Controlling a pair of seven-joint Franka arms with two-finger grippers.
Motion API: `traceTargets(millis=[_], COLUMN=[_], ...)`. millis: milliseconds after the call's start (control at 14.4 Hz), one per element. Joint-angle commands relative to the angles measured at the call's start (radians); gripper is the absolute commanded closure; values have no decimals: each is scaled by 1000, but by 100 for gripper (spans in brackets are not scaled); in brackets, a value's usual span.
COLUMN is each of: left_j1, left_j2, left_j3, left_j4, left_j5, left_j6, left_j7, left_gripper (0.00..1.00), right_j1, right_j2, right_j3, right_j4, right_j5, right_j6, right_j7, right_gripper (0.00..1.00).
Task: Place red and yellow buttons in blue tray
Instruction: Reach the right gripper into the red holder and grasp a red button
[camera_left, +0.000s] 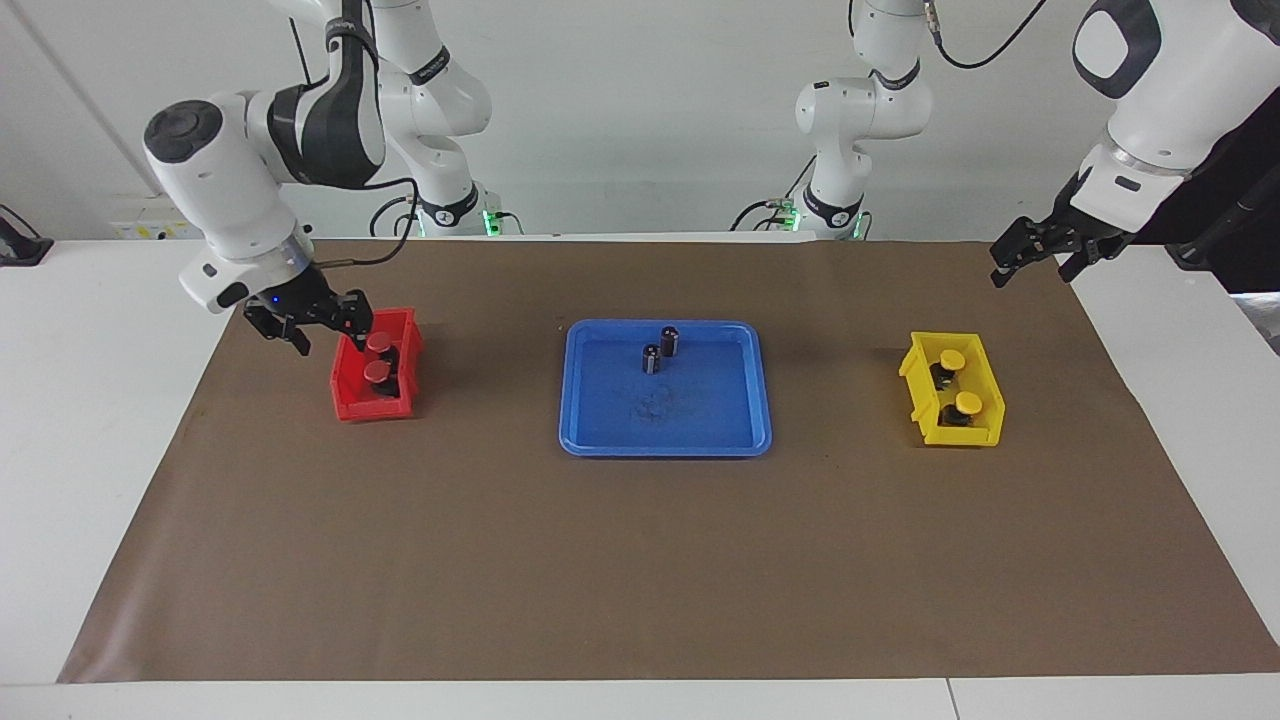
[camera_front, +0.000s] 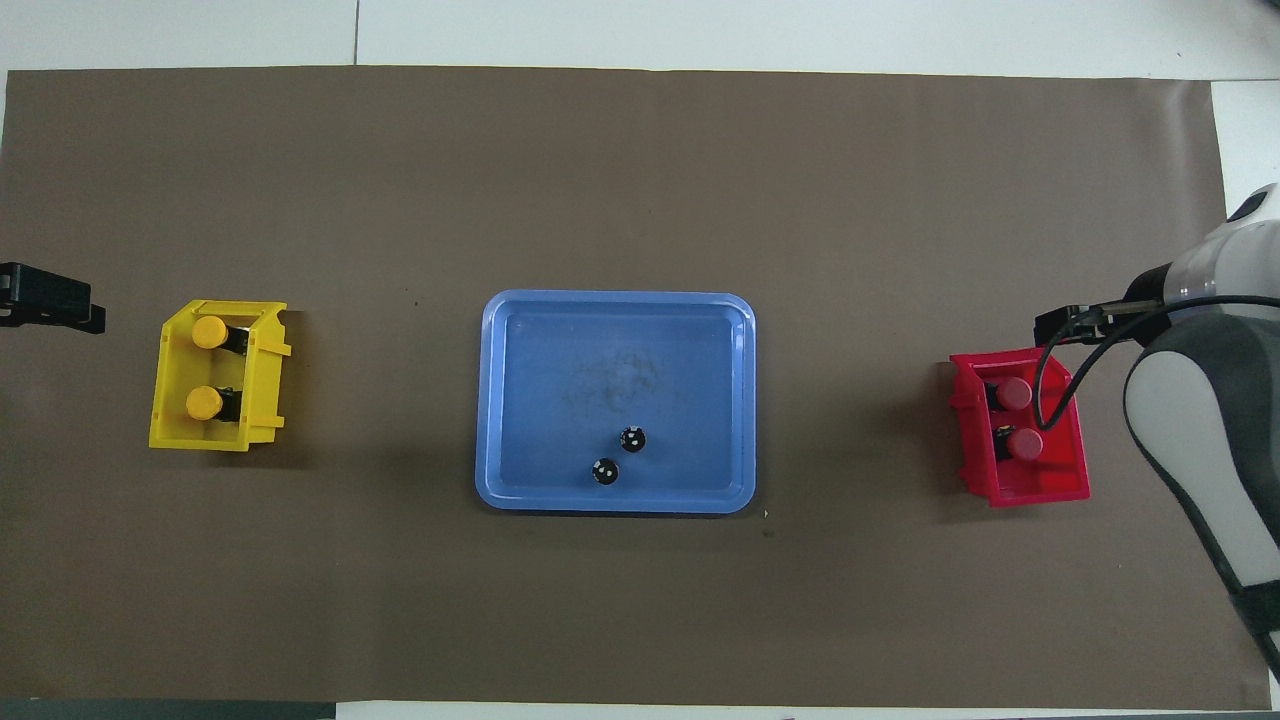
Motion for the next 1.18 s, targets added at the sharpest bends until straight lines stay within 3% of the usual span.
traceTargets(millis=[0,900,1108], left_j1=[-4,-6,-7], left_j2=[-22,-31,-49], left_j3=[6,-17,-17], left_j4=[-18,-28,-69], left_j5=[18,18,20], left_j6=[-14,-30,-19], left_j7=[-7,-9,-7], left_gripper=[0,0,0], right_j1=[-4,-4,-3], right_j2=[-19,-7,-10], right_j3=[2,2,2], right_j4=[-99,-214,-234], right_j5=[11,11,11], right_j6=[86,195,216], right_j7=[4,-17,-17], right_gripper=[26,33,33])
